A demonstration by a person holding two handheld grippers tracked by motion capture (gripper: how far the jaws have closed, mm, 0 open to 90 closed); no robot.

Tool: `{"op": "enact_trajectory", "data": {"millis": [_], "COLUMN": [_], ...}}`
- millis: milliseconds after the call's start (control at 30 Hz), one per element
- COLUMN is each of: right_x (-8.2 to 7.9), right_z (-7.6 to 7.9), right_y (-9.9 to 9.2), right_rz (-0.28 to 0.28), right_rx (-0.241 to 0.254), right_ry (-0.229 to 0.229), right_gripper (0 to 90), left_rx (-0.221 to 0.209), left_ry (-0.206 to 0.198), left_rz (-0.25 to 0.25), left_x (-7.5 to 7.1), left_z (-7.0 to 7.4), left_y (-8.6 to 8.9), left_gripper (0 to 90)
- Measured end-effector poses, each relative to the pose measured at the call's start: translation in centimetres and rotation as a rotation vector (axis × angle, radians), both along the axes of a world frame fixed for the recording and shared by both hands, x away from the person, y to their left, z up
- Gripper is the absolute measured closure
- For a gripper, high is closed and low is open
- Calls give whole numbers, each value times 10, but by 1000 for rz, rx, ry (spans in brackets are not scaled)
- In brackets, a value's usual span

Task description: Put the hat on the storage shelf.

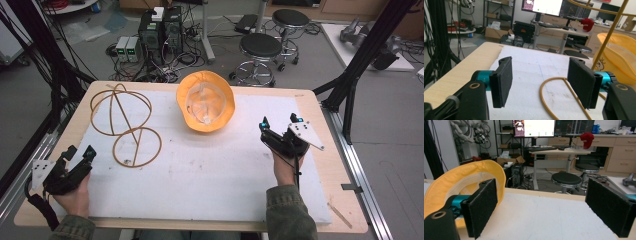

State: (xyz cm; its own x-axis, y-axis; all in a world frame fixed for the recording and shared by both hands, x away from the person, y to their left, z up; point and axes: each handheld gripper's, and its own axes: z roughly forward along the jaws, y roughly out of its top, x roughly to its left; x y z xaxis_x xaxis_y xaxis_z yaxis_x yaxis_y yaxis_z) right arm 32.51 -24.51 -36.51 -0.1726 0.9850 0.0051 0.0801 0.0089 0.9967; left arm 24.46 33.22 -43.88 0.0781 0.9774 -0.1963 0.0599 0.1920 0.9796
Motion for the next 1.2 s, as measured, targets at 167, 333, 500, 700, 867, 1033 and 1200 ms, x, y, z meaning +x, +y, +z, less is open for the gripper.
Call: {"op": "enact_trajectory", "data": {"millis": [167, 333, 500, 700, 867, 1033, 1200], "right_x": [12, 23, 35, 50, 60, 77, 92], "right_z": [1, 3, 2, 5, 2, 4, 7], "right_y": [11, 21, 29, 36, 37, 46, 55], "right_rz": [18, 17, 14, 40, 65, 86, 107], "right_rx": [4, -14, -21, 1, 39, 16, 6], "right_ry": [1, -5, 1, 18, 46, 68, 89], "right_gripper": [98, 98, 99, 99, 99, 99, 99], "left_rx": [-6, -5, -5, -10, -10, -8, -11], "left_ry": [-7, -10, -11, -12, -11, -10, -10], "left_rz": [0, -15, -21, -17, -15, -18, -16], "left_x": [4, 7, 8, 8, 9, 9, 9], "left_z": [0, 0, 1, 1, 0, 0, 0], "left_y": [-2, -6, -7, -5, -5, -5, -5], "left_gripper": [373, 372, 372, 372, 372, 372, 372]}}
